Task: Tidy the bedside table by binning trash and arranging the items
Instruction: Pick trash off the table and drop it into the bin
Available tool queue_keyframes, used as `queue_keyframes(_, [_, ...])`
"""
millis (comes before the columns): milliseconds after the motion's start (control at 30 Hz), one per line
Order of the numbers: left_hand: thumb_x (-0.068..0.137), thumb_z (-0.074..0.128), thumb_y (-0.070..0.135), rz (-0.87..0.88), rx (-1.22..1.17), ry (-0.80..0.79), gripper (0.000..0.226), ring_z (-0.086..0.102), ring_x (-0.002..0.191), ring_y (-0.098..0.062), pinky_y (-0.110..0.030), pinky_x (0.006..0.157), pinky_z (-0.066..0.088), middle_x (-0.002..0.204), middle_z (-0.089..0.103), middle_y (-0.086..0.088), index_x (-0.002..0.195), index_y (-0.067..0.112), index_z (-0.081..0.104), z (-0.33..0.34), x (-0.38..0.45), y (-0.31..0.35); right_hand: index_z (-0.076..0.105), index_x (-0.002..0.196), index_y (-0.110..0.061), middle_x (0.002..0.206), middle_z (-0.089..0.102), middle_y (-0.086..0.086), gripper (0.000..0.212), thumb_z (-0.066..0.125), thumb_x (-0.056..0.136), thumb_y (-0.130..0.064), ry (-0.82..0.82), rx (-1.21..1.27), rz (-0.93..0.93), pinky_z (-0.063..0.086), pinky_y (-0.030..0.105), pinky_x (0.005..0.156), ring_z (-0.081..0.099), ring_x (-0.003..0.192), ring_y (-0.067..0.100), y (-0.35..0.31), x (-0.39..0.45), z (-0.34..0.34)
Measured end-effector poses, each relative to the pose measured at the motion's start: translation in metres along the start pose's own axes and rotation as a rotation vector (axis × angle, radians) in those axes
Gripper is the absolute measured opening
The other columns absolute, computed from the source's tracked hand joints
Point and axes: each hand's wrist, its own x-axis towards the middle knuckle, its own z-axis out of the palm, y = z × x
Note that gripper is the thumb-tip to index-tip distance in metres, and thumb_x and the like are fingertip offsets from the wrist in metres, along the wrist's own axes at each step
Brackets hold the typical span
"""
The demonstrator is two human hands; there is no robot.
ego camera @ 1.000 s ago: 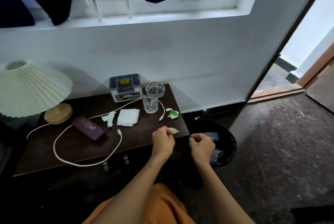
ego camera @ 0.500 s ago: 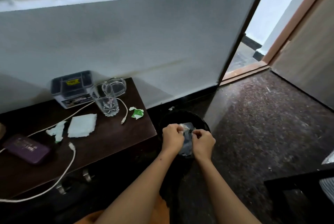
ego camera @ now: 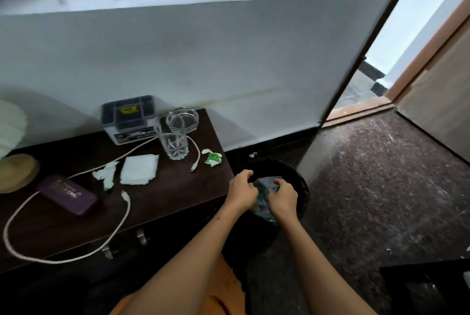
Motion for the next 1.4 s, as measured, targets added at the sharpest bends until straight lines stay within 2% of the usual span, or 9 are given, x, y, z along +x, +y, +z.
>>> queue_keyframes(100, [0.091,0.044,0.004,-0.008,-0.051,0.123,0.043,0.051,0.126,-0.023,-0.027,0.102,0.039,0.134,0.055,-0.012,0.134,0.008,0.047,-0.031,-0.017,-0.011,0.050,0.132,-0.002,0.128,0.057,0.020,0.043,0.050,0.089,-0.004,-0.016,0.014,-0.051,0.045,0.039,0.099,0.057,0.114,0.034,-0.027,-0.017,0.006])
queue_keyframes(367, [0.090,0.050,0.009,-0.089,-0.205,0.427,0.040,0.060,0.109,-0.021,-0.028,0.092,0.047,0.123,0.061,-0.011,0.130,0.007,0.048,-0.128,-0.082,-0.060,0.052,0.130,-0.003,0.127,0.058,0.018,0.043,0.057,0.088,-0.011,-0.106,-0.006,-0.245,0.041,0.032,0.097,0.053,0.120,0.031,-0.102,-0.081,0.027])
queue_keyframes(500, [0.088,0.052,0.007,-0.125,-0.209,0.525,0.036,0.062,0.107,-0.025,-0.029,0.093,0.045,0.119,0.063,-0.014,0.124,0.003,0.052,-0.169,-0.116,-0.083,0.056,0.125,-0.004,0.127,0.059,0.017,0.039,0.059,0.087,-0.012,-0.148,-0.011,-0.316,0.039,0.031,0.098,0.053,0.120,0.030,-0.134,-0.113,0.042])
queue_keyframes(633, [0.088,0.052,0.007,-0.145,-0.182,0.579,0.033,0.062,0.108,-0.027,-0.034,0.097,0.047,0.118,0.064,-0.016,0.121,0.002,0.054,-0.202,-0.141,-0.103,0.052,0.129,-0.006,0.127,0.058,0.016,0.043,0.058,0.088,-0.014,-0.179,-0.040,-0.360,0.039,0.031,0.098,0.052,0.120,0.029,-0.160,-0.137,0.058])
queue_keyframes(767, [0.087,0.053,0.007,-0.150,-0.136,0.592,0.033,0.059,0.113,-0.028,-0.038,0.101,0.045,0.120,0.063,-0.017,0.119,0.002,0.056,-0.223,-0.147,-0.118,0.051,0.130,-0.006,0.125,0.058,0.017,0.044,0.060,0.087,-0.015,-0.197,-0.056,-0.380,0.040,0.032,0.098,0.053,0.117,0.030,-0.174,-0.148,0.075])
queue_keyframes(1000, [0.086,0.056,0.008,-0.125,0.048,0.569,0.034,0.058,0.114,-0.029,-0.033,0.096,0.043,0.118,0.064,-0.016,0.119,0.001,0.057,-0.244,-0.124,-0.127,0.047,0.134,-0.008,0.134,0.051,0.013,0.046,0.054,0.089,-0.011,-0.185,-0.119,-0.334,0.041,0.034,0.098,0.049,0.123,0.030,-0.186,-0.134,0.093])
queue_keyframes(1133, [0.086,0.052,-0.001,-0.075,0.159,0.520,0.043,0.051,0.121,-0.029,-0.030,0.102,0.037,0.128,0.056,-0.017,0.129,0.000,0.050,-0.249,-0.102,-0.128,0.049,0.126,-0.005,0.131,0.050,0.015,0.040,0.052,0.086,-0.009,-0.138,-0.201,-0.297,0.042,0.037,0.096,0.047,0.121,0.032,-0.181,-0.112,0.096])
queue_keyframes(1267, [0.082,0.051,-0.008,-0.077,0.292,0.428,0.052,0.046,0.125,-0.030,-0.033,0.104,0.038,0.133,0.050,-0.015,0.133,0.004,0.046,-0.255,-0.077,-0.133,0.043,0.130,-0.001,0.144,0.037,0.017,0.048,0.053,0.084,-0.007,-0.128,-0.316,-0.277,0.037,0.043,0.104,0.037,0.131,0.036,-0.168,-0.082,0.098])
queue_keyframes(1400, [0.082,0.051,-0.008,-0.070,0.464,0.313,0.057,0.043,0.127,-0.029,-0.035,0.103,0.041,0.137,0.045,-0.014,0.136,0.006,0.040,-0.259,-0.052,-0.138,0.028,0.142,-0.006,0.158,0.011,0.014,0.062,0.053,0.085,-0.006,-0.155,-0.449,-0.304,0.032,0.045,0.109,0.019,0.143,0.035,-0.157,-0.053,0.099])
